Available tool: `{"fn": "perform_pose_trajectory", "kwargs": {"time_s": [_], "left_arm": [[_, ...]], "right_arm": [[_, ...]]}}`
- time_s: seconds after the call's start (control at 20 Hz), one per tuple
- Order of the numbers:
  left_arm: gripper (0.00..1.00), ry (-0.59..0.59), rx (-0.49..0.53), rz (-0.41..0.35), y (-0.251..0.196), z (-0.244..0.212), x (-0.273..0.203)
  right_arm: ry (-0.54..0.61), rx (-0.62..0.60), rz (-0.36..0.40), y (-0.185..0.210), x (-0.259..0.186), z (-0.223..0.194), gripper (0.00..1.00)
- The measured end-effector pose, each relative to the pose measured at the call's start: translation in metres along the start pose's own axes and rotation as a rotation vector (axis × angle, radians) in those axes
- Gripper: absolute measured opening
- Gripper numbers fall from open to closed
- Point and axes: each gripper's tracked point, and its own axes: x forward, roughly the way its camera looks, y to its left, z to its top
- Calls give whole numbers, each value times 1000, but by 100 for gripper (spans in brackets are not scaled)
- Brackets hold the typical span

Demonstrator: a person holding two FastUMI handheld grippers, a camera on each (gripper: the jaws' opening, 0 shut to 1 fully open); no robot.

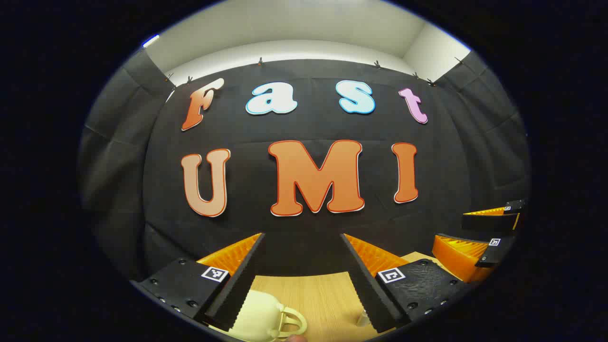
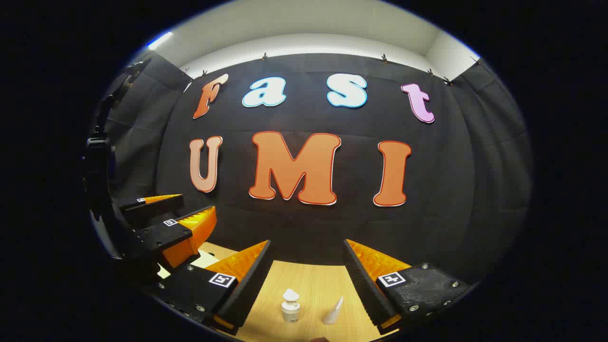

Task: First open the suitcase, pack the skin care products into it, and then close the suitcase.

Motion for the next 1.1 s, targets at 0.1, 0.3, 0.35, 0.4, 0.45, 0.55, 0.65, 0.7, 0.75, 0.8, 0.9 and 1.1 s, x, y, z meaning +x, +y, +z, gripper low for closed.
{"fn": "perform_pose_trajectory", "kwargs": {"time_s": [0.1, 0.3, 0.35, 0.4, 0.45, 0.55, 0.65, 0.7, 0.75, 0.8, 0.9, 1.1], "left_arm": [[98, 4, -8, 0, 8, -4, 4], [98, 24, -2, -5, 14, -13, 7], [98, 24, 5, -3, 15, -12, 7], [98, 20, 7, 1, 17, -12, 8], [97, 23, 9, 5, 19, -12, 7], [98, 28, 8, 13, 19, -14, 8], [97, 17, 10, 15, 20, -10, 11], [98, 4, 12, 16, 21, -7, 12], [97, -1, 16, 18, 22, -6, 13], [98, -2, 22, 18, 24, -8, 15], [98, 18, 39, 3, 22, -15, 17], [99, 66, 86, -21, 24, -33, 19]], "right_arm": [[-3, 5, -6, 6, 2, 2, 89], [12, 8, -12, 17, 6, -2, 93], [14, 11, -11, 17, 8, -3, 89], [16, 12, -6, 18, 9, -2, 93], [21, 12, -5, 19, 9, -3, 93], [26, 13, -7, 18, 11, -5, 93], [26, 17, -2, 18, 12, -5, 93], [26, 16, -3, 16, 12, -5, 93], [24, 11, -4, 14, 13, -5, 93], [24, 3, -8, 11, 14, -5, 94], [24, -9, -11, 6, 16, -7, 94], [23, -25, -23, -5, 19, -9, 93]]}}
